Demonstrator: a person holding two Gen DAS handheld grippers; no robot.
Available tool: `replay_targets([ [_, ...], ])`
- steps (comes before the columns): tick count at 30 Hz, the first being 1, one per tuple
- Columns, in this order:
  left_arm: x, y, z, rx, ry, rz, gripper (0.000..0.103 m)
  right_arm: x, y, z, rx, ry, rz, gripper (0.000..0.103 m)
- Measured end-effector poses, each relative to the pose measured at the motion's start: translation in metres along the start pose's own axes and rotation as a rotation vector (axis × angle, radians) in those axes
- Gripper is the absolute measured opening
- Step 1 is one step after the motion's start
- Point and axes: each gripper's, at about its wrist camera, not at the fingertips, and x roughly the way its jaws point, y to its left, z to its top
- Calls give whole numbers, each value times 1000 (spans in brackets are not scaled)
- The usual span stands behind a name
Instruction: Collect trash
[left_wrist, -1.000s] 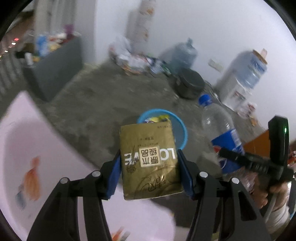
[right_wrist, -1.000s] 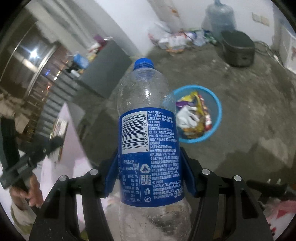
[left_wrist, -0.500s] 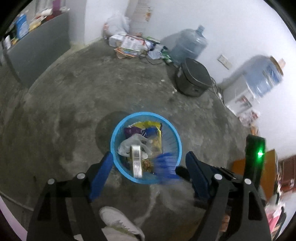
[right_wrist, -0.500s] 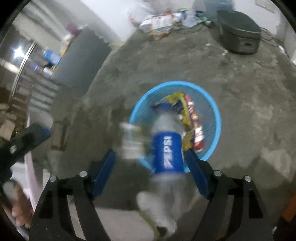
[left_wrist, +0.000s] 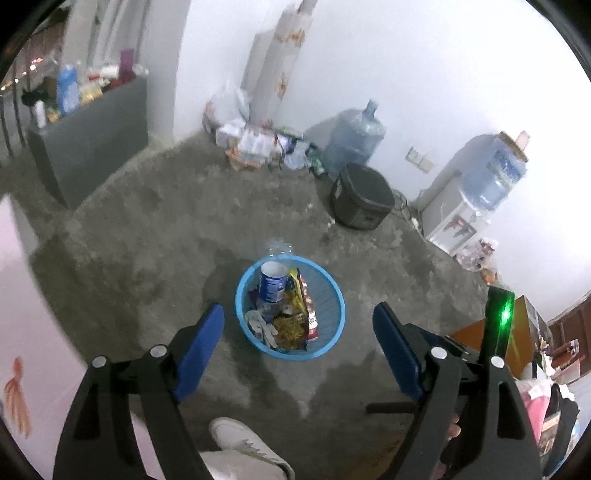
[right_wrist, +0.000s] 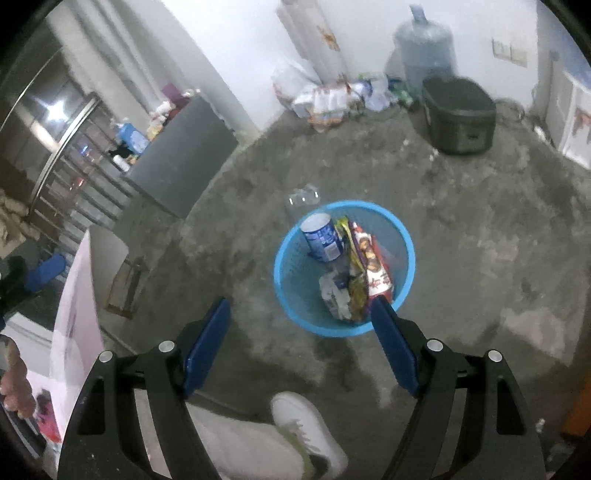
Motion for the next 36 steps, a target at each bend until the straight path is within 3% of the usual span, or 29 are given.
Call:
replay_targets([
  [5, -78, 3, -32, -15, -125, 88, 97, -39, 42, -10, -132, -90, -28, 83],
  [9, -137, 3, -67, -64, -244, 285, 97, -75, 92, -30, -300, -203, -13, 95],
  [14, -185, -2, -118, -82, -344, 487, 97, -104, 146, -65, -500, -294, 29, 95],
  [18, -207, 8, -157, -144, -331, 633, 97, -113, 171, -89, -632, -317, 35, 95],
  [23, -223, 26, -199, -319, -330, 732, 97, -111, 180, -114, -722, -333, 24, 95],
  [25, -222, 34, -214, -391, -297, 766, 97, -100, 179, -118, -734, -282, -1, 95],
  [29, -219, 47, -237, -509, -220, 774, 97, -75, 173, -126, -722, -168, -65, 95],
  [32, -216, 46, -244, -509, -190, 789, 97, -61, 167, -129, -712, -115, -102, 95],
  [36, -211, 43, -240, -488, -176, 799, 97, -56, 161, -128, -672, -63, -78, 95],
])
